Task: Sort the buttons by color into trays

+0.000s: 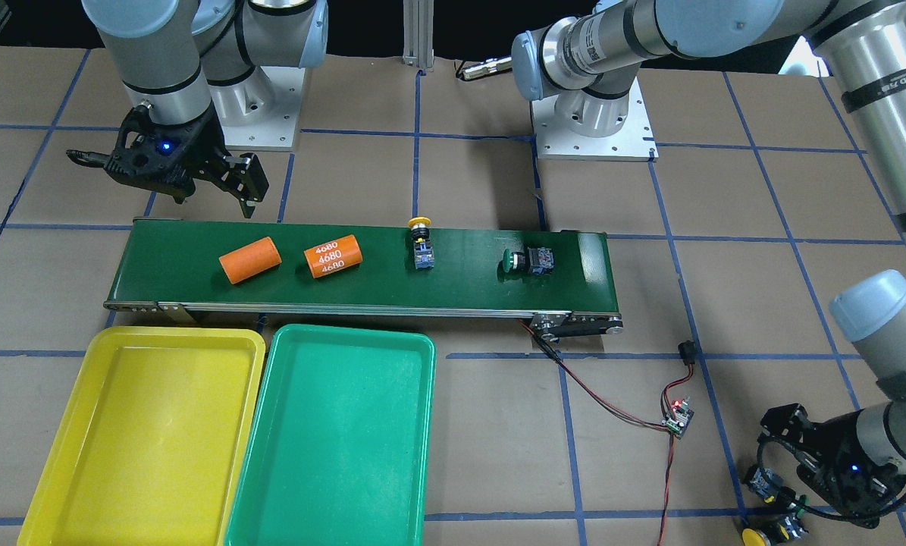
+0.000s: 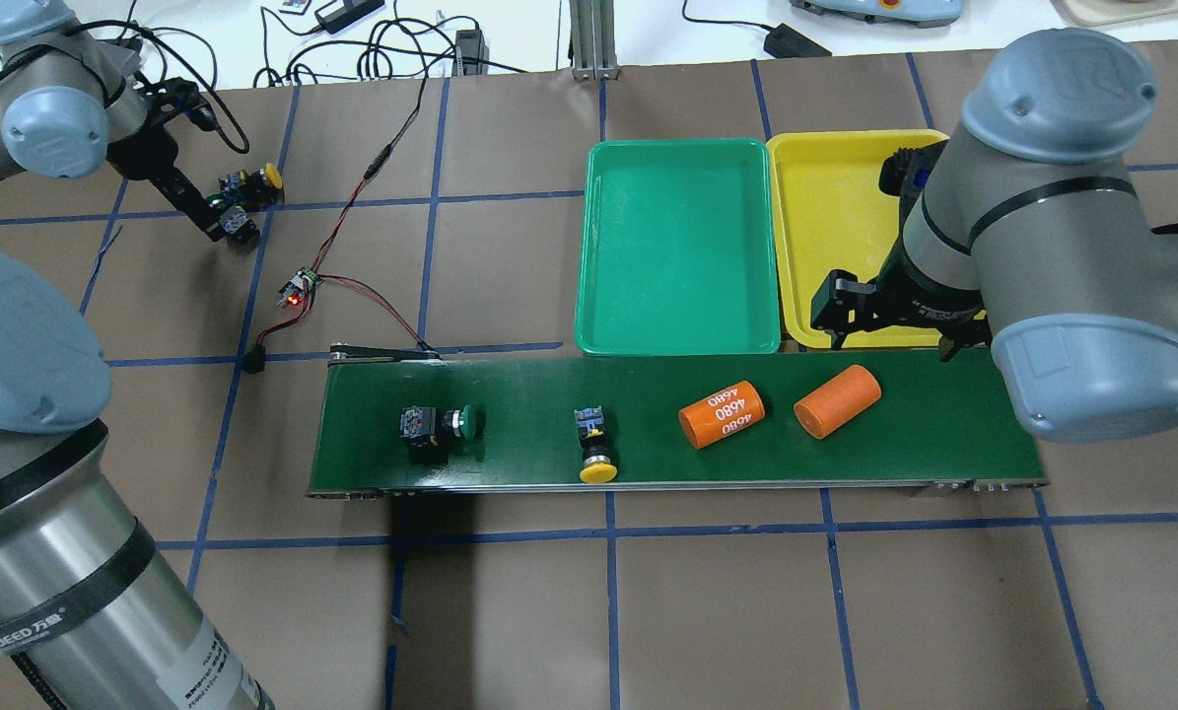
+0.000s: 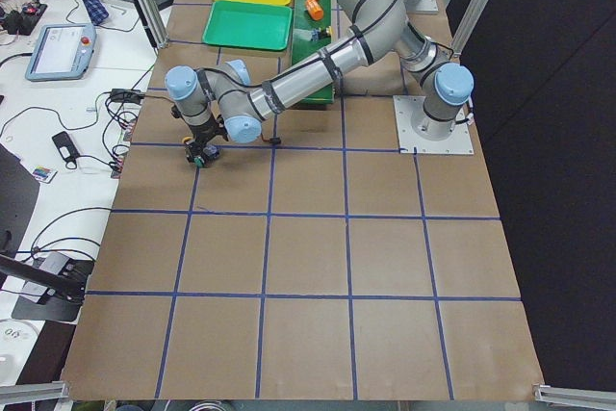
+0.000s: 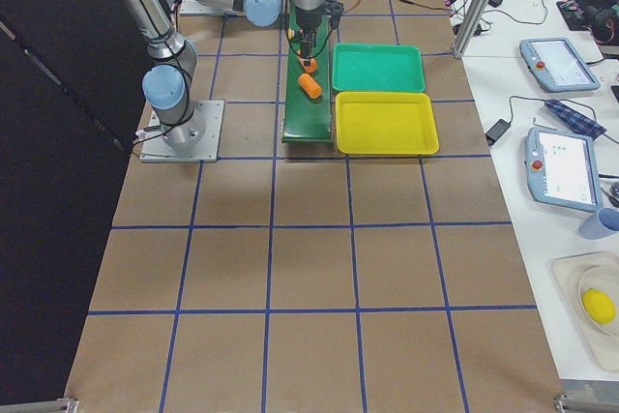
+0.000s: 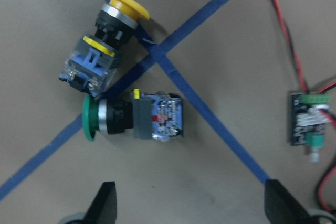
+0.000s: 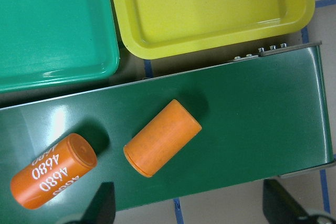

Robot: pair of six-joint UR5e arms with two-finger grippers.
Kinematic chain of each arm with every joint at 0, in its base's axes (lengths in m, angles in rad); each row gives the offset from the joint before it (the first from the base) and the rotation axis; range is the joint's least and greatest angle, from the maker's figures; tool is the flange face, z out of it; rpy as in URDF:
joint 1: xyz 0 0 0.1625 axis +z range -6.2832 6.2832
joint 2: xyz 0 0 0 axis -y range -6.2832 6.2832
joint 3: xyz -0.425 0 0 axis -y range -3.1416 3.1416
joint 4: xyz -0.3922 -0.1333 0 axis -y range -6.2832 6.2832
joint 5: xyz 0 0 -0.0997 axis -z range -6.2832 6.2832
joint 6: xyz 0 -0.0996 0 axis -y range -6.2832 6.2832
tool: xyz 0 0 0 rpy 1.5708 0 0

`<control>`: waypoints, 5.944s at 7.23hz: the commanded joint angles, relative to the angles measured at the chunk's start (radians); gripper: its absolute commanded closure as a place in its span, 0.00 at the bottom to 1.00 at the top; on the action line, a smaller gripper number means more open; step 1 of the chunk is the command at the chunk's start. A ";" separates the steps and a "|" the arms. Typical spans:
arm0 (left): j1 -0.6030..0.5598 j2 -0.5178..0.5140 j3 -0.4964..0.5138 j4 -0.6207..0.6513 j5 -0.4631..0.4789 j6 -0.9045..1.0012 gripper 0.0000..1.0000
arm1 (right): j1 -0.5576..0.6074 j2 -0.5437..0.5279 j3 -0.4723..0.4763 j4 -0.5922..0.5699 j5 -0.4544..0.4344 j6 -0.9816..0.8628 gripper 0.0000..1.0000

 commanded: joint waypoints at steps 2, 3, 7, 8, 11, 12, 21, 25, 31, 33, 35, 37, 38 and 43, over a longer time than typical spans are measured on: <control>0.001 -0.044 0.011 0.069 0.000 0.066 0.00 | 0.019 0.095 -0.193 0.146 0.036 0.001 0.00; -0.001 -0.050 0.009 0.066 -0.003 0.048 0.00 | 0.039 0.120 -0.253 0.184 0.047 0.001 0.00; -0.006 -0.066 0.016 0.061 0.007 0.028 0.96 | 0.247 0.226 -0.265 0.139 0.107 0.145 0.00; -0.016 -0.044 0.005 0.040 0.008 -0.042 0.98 | 0.260 0.240 -0.260 0.139 0.140 0.150 0.00; -0.024 0.163 -0.114 -0.261 -0.021 -0.421 0.98 | 0.266 0.265 -0.174 0.058 0.231 0.151 0.00; -0.026 0.263 -0.209 -0.279 -0.052 -0.520 0.98 | 0.266 0.268 -0.147 0.057 0.228 0.154 0.00; -0.383 0.628 -0.819 -0.042 -0.058 -1.112 0.43 | 0.275 0.374 -0.054 -0.026 0.209 0.159 0.83; -0.325 0.640 -0.695 -0.040 -0.045 -0.948 0.00 | 0.266 0.343 -0.083 -0.007 0.214 0.225 1.00; -0.079 0.151 0.044 -0.106 -0.038 -0.917 0.00 | -0.080 0.485 -0.379 -0.122 0.071 -0.047 1.00; -0.072 0.025 0.118 -0.080 -0.045 -0.992 0.00 | -0.194 0.627 -0.387 -0.290 0.085 -0.171 0.83; -0.055 -0.056 0.159 -0.071 -0.038 -1.026 0.00 | -0.199 0.648 -0.381 -0.291 0.079 -0.174 0.00; -0.055 -0.125 0.242 -0.072 -0.038 -1.071 0.00 | -0.185 0.595 -0.378 -0.204 0.084 -0.159 0.00; -0.056 -0.147 0.265 -0.075 -0.042 -1.075 0.00 | -0.168 0.528 -0.377 -0.103 0.085 -0.159 0.00; -0.062 -0.207 0.299 -0.040 -0.054 -1.100 0.00 | -0.080 0.196 -0.344 0.238 0.084 0.131 0.00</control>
